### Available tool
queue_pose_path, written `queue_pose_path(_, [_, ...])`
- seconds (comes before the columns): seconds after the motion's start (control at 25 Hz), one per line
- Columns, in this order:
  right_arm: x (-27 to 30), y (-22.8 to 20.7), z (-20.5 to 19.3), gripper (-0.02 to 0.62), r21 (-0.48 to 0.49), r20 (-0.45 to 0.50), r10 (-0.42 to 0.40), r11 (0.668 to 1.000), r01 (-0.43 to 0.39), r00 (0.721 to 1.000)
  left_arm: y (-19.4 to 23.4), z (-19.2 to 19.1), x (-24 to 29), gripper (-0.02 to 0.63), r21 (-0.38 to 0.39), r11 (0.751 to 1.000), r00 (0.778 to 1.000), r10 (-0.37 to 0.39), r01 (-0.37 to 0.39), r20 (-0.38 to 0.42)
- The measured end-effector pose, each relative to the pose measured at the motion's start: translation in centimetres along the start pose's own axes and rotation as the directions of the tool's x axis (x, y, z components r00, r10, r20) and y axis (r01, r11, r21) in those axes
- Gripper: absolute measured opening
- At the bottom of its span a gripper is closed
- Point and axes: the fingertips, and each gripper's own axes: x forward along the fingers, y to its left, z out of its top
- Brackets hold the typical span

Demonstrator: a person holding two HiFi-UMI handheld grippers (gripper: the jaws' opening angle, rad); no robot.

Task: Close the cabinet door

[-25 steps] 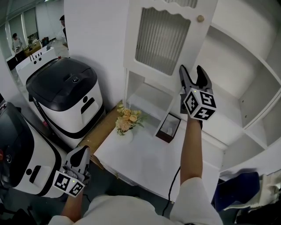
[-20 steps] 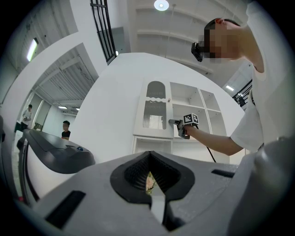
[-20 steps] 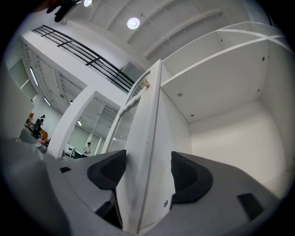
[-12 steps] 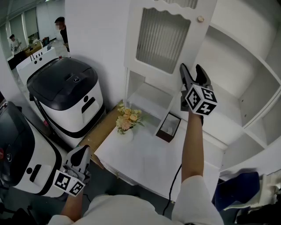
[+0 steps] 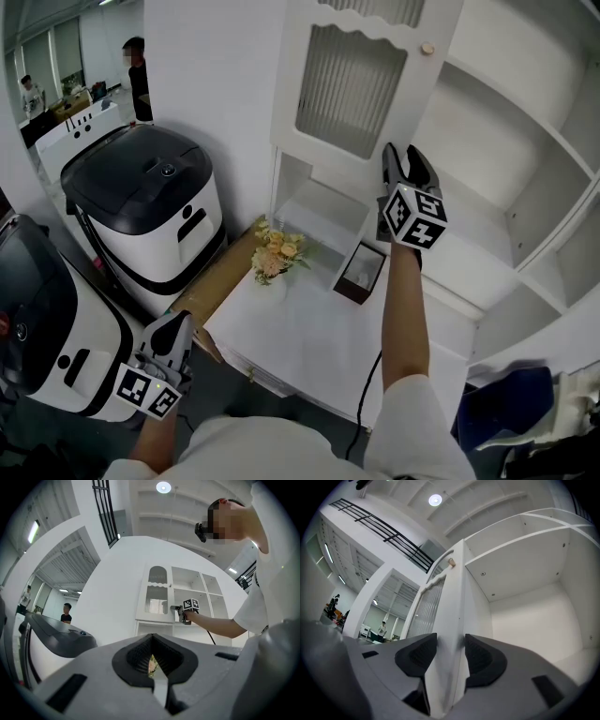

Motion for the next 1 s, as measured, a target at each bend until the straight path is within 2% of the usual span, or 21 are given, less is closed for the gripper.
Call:
queue_pose_path(0.12, [-1.1,-0.3,-0.7,0.176,0.003,-0.029,-0.018,1.0,0.018,0.999,0.0,0.2,-0.4,0.005,-0.001,1.0,1.0,-0.008,0.008,0.005])
queue_pose_path(0.52, [-7.4,-2.8,-4.1,0.014,0.046,-0.073,-0.136,0.989,0.14,0.988,-0.7,0.2,-0.2,0.005,0.003,0.998,0.998,-0.064,0.064,0.001])
queue_pose_path(0.76, [-12.1,-3.6,-3.6,0.0,0.041,-0.053,-0.17,0.984,0.172,0.984,-1.7,0.4,-0.1,0.005,0.054,0.994,0.995,-0.098,0.099,-0.004])
queue_pose_path(0.88, [-14.6,-3.6,-2.1,-0.002,0.026,-0.009,-0.19,0.981,0.19,0.982,-1.8,0.8,0.0,0.005,0.057,0.992,0.994,-0.112,0.111,0.004])
queue_pose_path(1.0, [-17.4,-2.4,-0.3,-0.002,-0.017,0.037,-0.173,0.985,0.174,0.984,-1.9,1.2,-0.1,0.005,0.06,0.992,0.993,-0.115,0.113,0.015])
